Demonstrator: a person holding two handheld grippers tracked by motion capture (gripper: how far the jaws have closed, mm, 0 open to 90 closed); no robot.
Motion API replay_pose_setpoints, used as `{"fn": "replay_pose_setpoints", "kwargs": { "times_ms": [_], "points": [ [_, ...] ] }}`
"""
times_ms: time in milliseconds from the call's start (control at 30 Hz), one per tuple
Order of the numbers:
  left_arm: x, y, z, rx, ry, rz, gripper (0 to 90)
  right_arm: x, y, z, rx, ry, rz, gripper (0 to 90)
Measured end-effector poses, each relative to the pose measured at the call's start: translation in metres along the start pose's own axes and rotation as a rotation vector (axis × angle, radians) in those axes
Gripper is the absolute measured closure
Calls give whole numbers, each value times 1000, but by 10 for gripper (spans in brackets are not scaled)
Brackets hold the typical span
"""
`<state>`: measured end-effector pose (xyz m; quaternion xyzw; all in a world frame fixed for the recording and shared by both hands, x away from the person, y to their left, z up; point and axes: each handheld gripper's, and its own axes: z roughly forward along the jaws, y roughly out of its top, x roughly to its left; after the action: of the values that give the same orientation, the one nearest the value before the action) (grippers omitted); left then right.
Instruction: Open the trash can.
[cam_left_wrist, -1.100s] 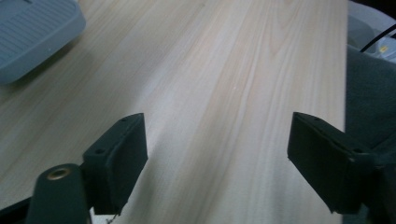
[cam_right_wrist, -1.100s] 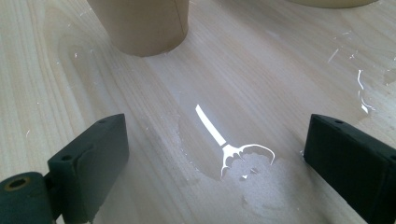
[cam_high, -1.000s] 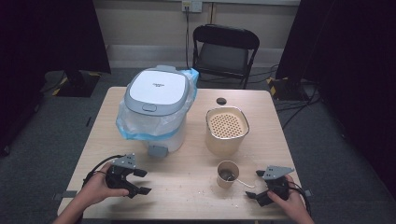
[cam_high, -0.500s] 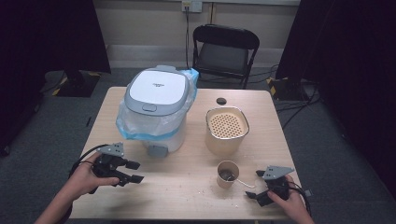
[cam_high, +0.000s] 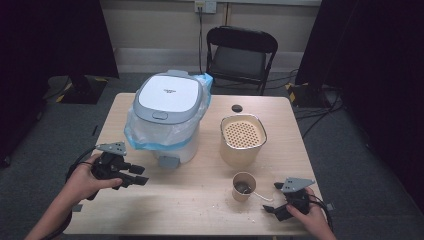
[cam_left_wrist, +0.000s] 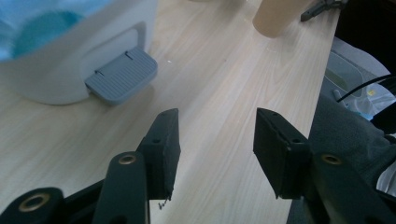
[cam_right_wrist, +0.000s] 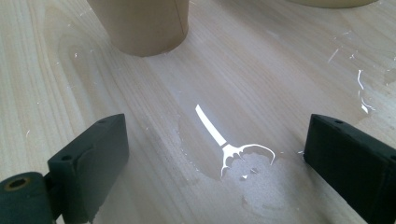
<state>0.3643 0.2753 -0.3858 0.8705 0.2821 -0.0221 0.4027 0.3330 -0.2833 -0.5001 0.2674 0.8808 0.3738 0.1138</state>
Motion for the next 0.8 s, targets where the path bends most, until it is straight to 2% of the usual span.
{"fn": "replay_pose_setpoints", "kwargs": {
  "times_ms": [267, 333, 733, 800],
  "points": [
    [2, 14, -11, -4, 20, -17, 542, 0, 0, 0, 0, 0, 0, 60],
    [3, 18, -13, -1, 21, -34, 553, 0, 0, 0, 0, 0, 0, 60],
    [3, 37, -28, 14, 51, -61, 663, 0, 0, 0, 0, 0, 0, 60],
    [4, 40, -32, 7, 40, -66, 683, 0, 0, 0, 0, 0, 0, 59]
  ]
}}
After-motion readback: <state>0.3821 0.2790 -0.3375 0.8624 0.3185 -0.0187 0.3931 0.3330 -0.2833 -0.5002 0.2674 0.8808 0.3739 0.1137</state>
